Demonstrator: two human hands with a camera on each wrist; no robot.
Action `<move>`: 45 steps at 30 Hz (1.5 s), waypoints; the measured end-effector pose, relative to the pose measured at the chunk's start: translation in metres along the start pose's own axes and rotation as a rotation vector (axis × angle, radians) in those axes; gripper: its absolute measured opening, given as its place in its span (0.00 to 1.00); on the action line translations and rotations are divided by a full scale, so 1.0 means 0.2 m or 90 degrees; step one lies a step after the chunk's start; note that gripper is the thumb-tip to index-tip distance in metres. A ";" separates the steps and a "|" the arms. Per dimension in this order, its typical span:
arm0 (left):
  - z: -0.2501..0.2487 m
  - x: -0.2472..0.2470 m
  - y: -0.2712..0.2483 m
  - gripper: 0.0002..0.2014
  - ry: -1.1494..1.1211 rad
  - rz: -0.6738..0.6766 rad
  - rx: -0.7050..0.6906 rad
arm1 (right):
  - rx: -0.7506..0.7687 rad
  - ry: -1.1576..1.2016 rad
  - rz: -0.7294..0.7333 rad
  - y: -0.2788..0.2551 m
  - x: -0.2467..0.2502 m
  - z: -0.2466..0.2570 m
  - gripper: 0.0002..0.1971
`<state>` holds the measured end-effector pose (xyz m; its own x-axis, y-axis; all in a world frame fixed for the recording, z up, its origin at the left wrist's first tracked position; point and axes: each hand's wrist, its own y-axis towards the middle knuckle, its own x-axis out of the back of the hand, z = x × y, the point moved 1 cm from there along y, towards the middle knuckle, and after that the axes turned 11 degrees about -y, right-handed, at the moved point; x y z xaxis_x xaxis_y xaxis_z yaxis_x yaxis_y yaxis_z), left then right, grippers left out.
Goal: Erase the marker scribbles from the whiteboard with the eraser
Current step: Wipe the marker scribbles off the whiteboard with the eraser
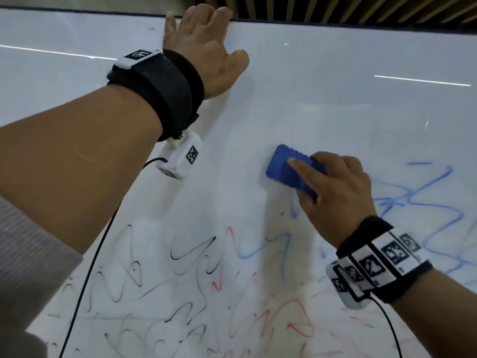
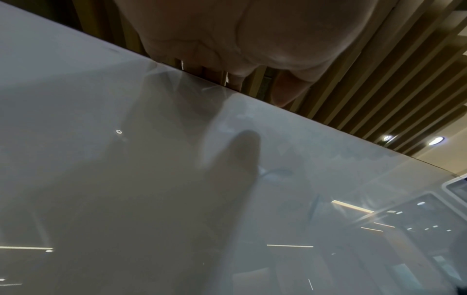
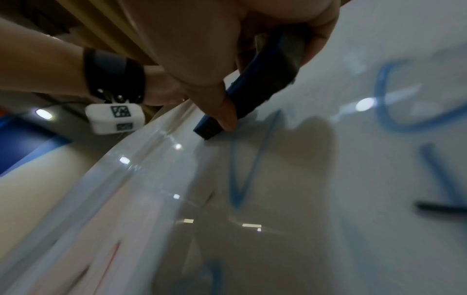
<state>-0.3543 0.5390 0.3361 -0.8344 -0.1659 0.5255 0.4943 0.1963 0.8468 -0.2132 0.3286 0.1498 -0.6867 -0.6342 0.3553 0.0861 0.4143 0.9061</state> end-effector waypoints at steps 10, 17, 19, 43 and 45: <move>-0.02 0.00 -0.01 0.39 -0.001 -0.003 -0.002 | 0.035 -0.023 0.032 -0.12 0.00 -0.21 0.25; -0.04 0.01 0.01 0.36 0.016 -0.017 0.015 | 0.247 -0.038 0.131 -0.48 -0.08 -0.10 0.30; -0.05 0.01 0.01 0.36 0.031 -0.012 0.021 | 0.260 -0.035 0.142 -0.43 -0.07 -0.15 0.30; -0.43 -0.15 0.10 0.18 0.011 -0.031 -0.133 | 0.213 0.016 0.133 -0.52 -0.08 -0.26 0.29; -0.44 -0.16 0.10 0.17 0.014 -0.013 -0.095 | 0.142 0.037 0.077 -0.34 -0.06 -0.32 0.26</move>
<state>-0.2963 0.4624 0.3443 -0.8396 -0.1905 0.5088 0.5099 0.0467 0.8589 -0.1649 0.2656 0.0981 -0.6377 -0.6056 0.4760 -0.0005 0.6183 0.7859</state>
